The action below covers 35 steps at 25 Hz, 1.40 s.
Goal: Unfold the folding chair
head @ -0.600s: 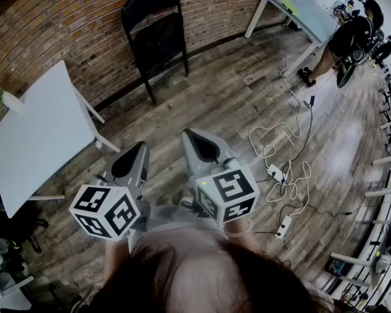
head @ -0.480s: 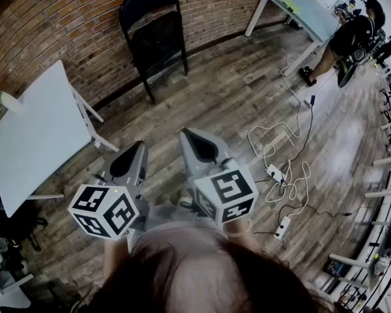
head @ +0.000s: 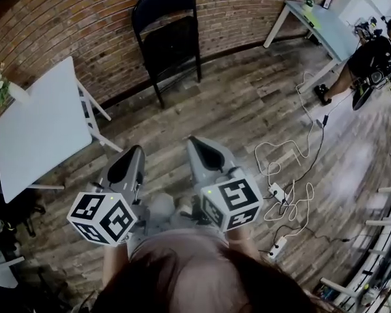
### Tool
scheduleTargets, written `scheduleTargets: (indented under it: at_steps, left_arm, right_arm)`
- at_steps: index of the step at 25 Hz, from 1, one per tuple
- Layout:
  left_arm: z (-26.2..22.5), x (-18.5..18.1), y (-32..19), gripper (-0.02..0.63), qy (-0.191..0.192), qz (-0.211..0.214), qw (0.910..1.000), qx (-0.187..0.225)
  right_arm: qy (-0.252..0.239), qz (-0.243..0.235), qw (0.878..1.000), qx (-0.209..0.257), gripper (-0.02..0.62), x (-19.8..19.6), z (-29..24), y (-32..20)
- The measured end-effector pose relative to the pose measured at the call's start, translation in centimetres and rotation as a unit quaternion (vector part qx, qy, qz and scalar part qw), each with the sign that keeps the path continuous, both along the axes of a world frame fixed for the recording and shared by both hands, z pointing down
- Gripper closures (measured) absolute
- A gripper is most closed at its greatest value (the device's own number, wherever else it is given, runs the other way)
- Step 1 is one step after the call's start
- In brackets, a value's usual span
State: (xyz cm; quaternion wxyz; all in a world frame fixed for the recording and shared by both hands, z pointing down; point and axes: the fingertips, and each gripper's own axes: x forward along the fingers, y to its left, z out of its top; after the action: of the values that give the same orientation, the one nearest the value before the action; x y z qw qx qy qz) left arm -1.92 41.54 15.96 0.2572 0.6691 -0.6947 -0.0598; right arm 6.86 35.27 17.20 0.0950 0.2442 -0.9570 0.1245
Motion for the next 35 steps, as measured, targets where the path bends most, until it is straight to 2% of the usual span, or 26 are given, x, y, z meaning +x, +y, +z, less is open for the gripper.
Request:
scheduleTargets:
  at_steps: [7, 15, 22, 35]
  left_arm:
    - [0.8, -3.1, -2.7, 0.609, 0.017, 0.011, 0.9998, 0.0]
    - [0.5, -9.9, -8.3, 0.609, 0.006, 0.029, 0.9996, 0.003]
    - [0.0, -15.9, -10.8, 0.609, 0.008, 0.03, 0.9995, 0.011]
    - [-0.4, -20.7, -12.1, 0.609, 0.015, 0.042, 0.9987, 0.024]
  right_arm:
    - [-0.012, -0.011, 0.999, -0.04, 0.597, -3.4, 1.3, -2.9]
    - [-0.005, -0.001, 1.0, -0.026, 0.597, -10.3, 1.1, -7.9]
    - [-0.002, 0.01, 1.0, -0.008, 0.597, -15.8, 0.1, -10.8]
    - [-0.015, 0.022, 1.0, -0.006, 0.597, -20.2, -0.8, -12.1]
